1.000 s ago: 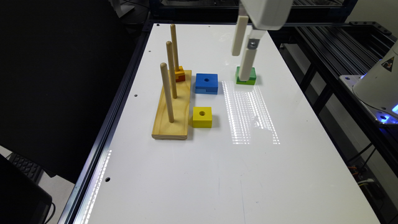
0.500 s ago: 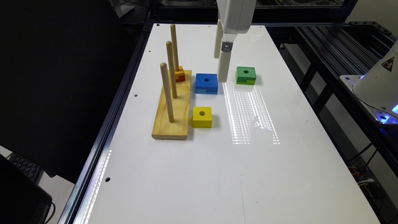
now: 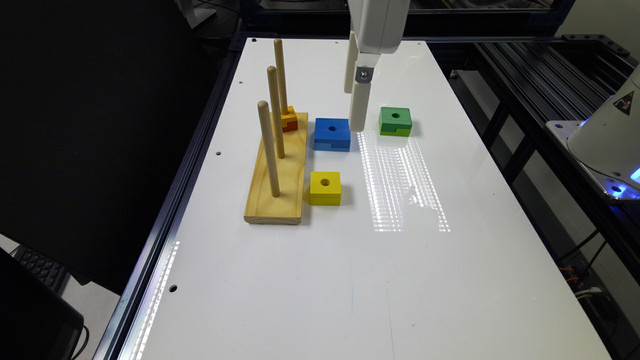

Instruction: Pick up yellow block.

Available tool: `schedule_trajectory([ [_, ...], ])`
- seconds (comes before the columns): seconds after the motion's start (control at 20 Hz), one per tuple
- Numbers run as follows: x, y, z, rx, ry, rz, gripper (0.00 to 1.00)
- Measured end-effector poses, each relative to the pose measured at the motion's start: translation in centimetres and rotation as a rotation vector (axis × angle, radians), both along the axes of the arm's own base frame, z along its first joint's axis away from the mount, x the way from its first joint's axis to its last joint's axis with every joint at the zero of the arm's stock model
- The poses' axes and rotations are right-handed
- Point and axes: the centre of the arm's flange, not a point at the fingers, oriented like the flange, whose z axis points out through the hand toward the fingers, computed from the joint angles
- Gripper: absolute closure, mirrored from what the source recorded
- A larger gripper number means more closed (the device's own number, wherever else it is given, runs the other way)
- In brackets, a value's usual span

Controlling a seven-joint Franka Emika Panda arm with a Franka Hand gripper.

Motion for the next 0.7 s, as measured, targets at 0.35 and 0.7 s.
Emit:
schedule_trajectory([
  [0.35, 1.3, 0.0, -2.5, 0.008, -0.005, -0.001, 0.0],
  [0.7, 2.3, 0.1, -2.8, 0.009, -0.007, 0.0, 0.0],
])
